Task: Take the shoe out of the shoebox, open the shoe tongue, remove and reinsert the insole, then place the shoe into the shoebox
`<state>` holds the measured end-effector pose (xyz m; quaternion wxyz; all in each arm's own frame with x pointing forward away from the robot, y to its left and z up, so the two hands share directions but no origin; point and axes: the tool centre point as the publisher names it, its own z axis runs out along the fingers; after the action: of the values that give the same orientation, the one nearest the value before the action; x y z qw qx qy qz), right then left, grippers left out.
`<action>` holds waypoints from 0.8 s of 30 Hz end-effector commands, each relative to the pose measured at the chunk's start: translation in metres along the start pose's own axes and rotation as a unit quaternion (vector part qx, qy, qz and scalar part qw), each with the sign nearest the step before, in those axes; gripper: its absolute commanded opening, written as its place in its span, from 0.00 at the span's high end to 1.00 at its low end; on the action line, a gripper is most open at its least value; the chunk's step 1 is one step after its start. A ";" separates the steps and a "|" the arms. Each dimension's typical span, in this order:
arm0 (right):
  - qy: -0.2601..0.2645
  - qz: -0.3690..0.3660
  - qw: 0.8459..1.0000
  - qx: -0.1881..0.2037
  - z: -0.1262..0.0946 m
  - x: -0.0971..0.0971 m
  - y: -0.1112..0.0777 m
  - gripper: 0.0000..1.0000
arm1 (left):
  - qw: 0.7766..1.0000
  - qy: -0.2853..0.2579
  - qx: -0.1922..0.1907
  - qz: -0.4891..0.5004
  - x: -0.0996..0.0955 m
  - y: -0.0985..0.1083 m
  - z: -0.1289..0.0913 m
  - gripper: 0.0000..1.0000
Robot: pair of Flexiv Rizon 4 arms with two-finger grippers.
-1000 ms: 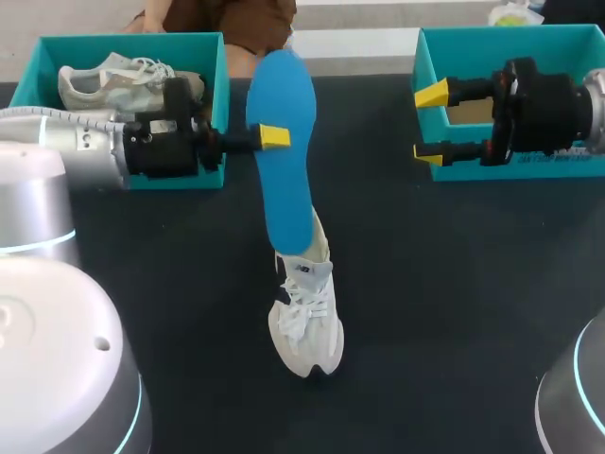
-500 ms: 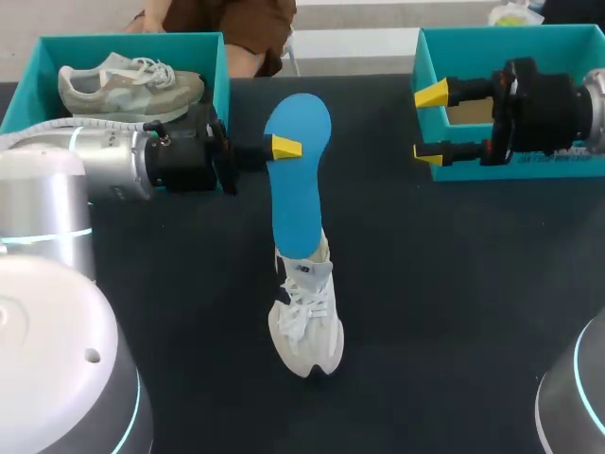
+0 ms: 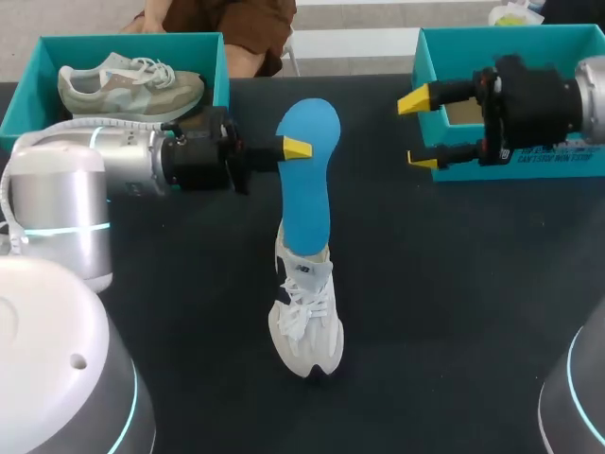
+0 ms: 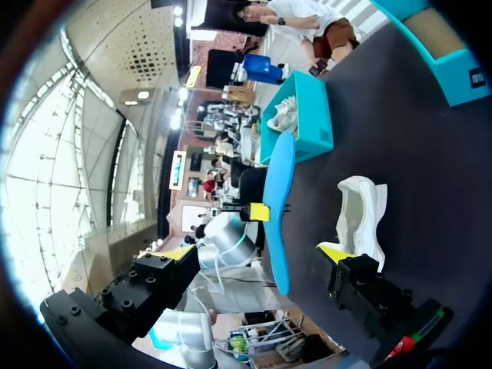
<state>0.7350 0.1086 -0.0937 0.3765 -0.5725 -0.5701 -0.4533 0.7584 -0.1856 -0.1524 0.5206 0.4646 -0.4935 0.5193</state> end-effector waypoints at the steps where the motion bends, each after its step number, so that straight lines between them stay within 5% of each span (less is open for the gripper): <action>1: -0.205 0.002 0.979 0.000 0.014 0.021 -0.001 0.00 | 1.000 -0.002 0.001 -0.002 -0.001 0.001 0.003 1.00; 5: -0.347 0.037 0.937 0.012 0.029 0.034 0.001 0.00 | 1.000 -0.004 0.002 -0.007 -0.002 0.003 0.003 1.00; 24: -0.347 0.037 0.937 0.012 0.029 0.034 0.001 0.00 | 1.000 -0.002 0.010 -0.015 -0.001 0.002 0.001 1.00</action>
<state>0.7340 0.1441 -0.0718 0.2205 -0.6942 -0.6363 -0.2541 0.7578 -0.1868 -0.1535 0.5238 0.4775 -0.4824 0.5147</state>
